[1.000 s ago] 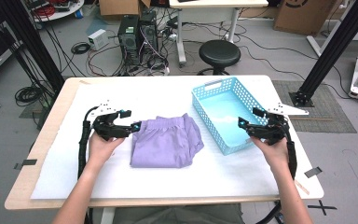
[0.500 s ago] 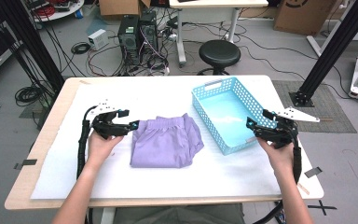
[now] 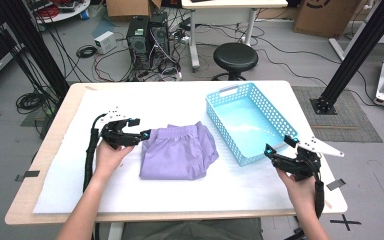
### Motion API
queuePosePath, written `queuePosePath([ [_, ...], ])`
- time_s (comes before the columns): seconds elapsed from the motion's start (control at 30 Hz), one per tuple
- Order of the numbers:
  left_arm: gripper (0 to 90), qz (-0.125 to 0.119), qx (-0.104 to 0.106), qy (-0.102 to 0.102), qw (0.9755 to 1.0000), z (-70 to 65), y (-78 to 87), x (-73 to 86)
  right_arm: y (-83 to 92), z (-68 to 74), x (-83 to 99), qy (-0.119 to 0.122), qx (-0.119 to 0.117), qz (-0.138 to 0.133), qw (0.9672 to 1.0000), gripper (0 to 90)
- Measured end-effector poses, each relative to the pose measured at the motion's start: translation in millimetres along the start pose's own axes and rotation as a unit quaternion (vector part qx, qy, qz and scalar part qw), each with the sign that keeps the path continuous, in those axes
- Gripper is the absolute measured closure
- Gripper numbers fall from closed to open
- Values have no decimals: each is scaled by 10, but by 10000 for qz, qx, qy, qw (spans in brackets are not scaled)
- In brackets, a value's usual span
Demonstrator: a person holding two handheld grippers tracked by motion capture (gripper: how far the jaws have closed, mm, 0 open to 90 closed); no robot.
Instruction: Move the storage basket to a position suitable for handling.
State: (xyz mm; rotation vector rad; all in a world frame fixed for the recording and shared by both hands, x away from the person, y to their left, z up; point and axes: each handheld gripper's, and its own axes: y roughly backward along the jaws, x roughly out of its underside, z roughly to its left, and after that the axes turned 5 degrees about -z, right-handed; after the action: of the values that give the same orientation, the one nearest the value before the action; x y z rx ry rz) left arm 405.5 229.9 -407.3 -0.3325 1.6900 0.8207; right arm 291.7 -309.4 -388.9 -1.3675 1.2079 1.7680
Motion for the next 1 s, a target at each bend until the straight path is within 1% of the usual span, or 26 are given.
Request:
queuePosePath([
  [0.03,288,9,11,6,10000,-6,-5,0,18,-2,23,24,39,8,10000,217],
  [0.1,288,28,21,-11,10000,-11,-15,2,39,-31,65,-55,75,69,9999,216],
  [0.17,288,49,23,-7,10000,-13,-27,6,54,-80,127,-211,103,185,9996,217],
  [0.23,288,60,20,-8,10000,-13,-35,11,57,-108,186,-286,190,267,9991,217],
  [0.3,288,78,35,-12,10000,-15,-38,11,40,-134,236,-260,285,379,9985,230],
  [0.33,288,75,39,-16,10000,-18,-39,10,24,-153,256,-239,290,436,9983,253],
  [0.4,288,69,46,-19,10000,-23,-39,9,-19,-190,292,-221,317,567,9976,257],
  [0.5,288,101,59,-32,9999,-24,-43,9,-98,-233,317,-231,262,719,9968,257],
  [0.53,288,114,58,-30,9999,-26,-45,10,-114,-249,315,-221,214,707,9970,257],
  [0.63,288,168,64,-29,9998,-35,-51,14,-155,-260,288,-92,236,715,9971,266],
  [0.7,288,192,77,-29,9998,-44,-54,15,-193,-281,264,-61,263,729,9970,266],
  [0.9,288,219,85,-46,9997,-69,-55,15,-326,-374,210,-128,490,739,9960,267],
  [0.93,288,221,81,-52,9997,-70,-58,17,-346,-391,201,-99,521,735,9959,267],
  [1.0,288,234,72,-45,9997,-74,-65,20,-386,-417,183,-116,613,724,9954,267],
])
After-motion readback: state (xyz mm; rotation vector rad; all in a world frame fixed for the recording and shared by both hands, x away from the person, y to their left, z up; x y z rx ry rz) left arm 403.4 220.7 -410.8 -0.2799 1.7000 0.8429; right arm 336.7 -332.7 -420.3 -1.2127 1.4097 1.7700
